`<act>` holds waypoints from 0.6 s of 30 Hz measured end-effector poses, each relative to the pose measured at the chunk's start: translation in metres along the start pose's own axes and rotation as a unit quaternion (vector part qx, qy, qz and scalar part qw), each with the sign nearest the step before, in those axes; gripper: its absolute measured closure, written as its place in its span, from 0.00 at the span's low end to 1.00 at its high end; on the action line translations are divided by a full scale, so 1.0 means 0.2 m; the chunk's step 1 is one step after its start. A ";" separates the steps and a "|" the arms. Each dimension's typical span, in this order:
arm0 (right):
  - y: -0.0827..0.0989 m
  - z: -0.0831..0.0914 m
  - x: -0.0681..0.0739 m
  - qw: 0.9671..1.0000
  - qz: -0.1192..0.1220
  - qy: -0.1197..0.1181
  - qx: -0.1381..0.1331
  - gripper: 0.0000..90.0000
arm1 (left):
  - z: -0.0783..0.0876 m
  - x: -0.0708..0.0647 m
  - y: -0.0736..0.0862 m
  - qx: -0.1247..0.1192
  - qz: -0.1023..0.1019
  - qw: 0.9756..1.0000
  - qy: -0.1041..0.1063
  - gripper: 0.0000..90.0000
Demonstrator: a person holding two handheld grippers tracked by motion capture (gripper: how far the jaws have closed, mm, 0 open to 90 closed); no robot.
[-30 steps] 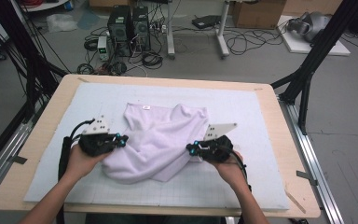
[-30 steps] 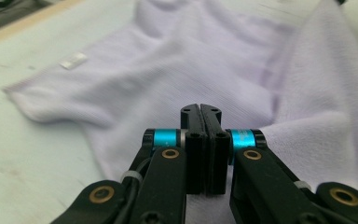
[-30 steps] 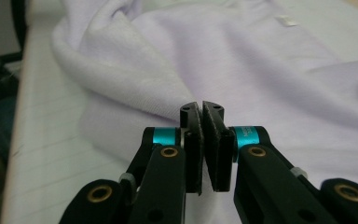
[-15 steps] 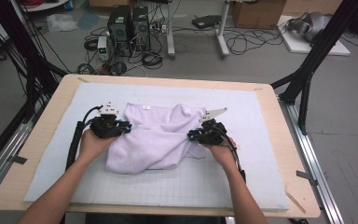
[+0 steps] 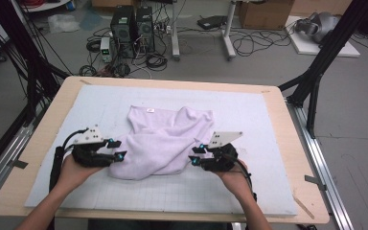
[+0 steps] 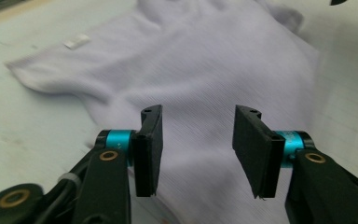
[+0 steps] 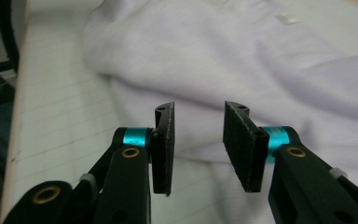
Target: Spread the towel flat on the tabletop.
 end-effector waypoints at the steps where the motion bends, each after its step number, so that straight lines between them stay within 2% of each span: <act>1: 0.02 -0.02 0.02 1.000 -0.002 -0.004 0.005 0.69 | 0.00 -0.03 0.03 0.003 -0.005 1.000 0.005 0.55; 4: 0.07 -0.10 0.05 1.000 -0.002 -0.018 0.020 0.65 | 0.00 -0.09 0.11 0.021 -0.024 0.999 0.018 0.52; 7: 0.10 -0.17 0.07 0.999 -0.002 -0.028 0.038 0.62 | -0.03 -0.12 0.17 0.042 -0.043 0.998 0.022 0.52; 9: 0.10 -0.22 0.07 0.998 -0.002 -0.031 0.051 0.62 | -0.06 -0.14 0.19 0.057 -0.052 0.996 0.035 0.57; 12: 0.11 -0.29 0.05 0.997 0.003 -0.026 0.066 0.64 | -0.09 -0.14 0.19 0.056 -0.057 0.997 0.023 0.65; 14: 0.11 -0.32 0.03 0.998 0.001 -0.023 0.066 0.72 | -0.10 -0.12 0.18 0.057 -0.054 0.997 0.014 0.79; 15: 0.11 -0.32 0.03 0.998 0.003 -0.021 0.064 0.80 | -0.10 -0.12 0.17 0.056 -0.057 0.997 0.016 0.85; 16: 0.11 -0.31 0.02 0.998 0.011 -0.022 0.064 0.87 | -0.10 -0.12 0.17 0.055 -0.054 0.997 0.015 0.88; 18: 0.10 -0.29 0.02 0.998 0.004 -0.034 0.061 0.92 | -0.08 -0.12 0.15 0.052 -0.055 0.997 0.013 0.91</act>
Point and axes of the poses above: each handheld gripper's, and its own axes: z roughly backward along the jaws, y roughly out of its underside, x roughly to its left, the point moved 6 cm from there along -z, roughly forward along the jaws, and after that the axes turned 14 degrees about -y, right-handed, at the moved point
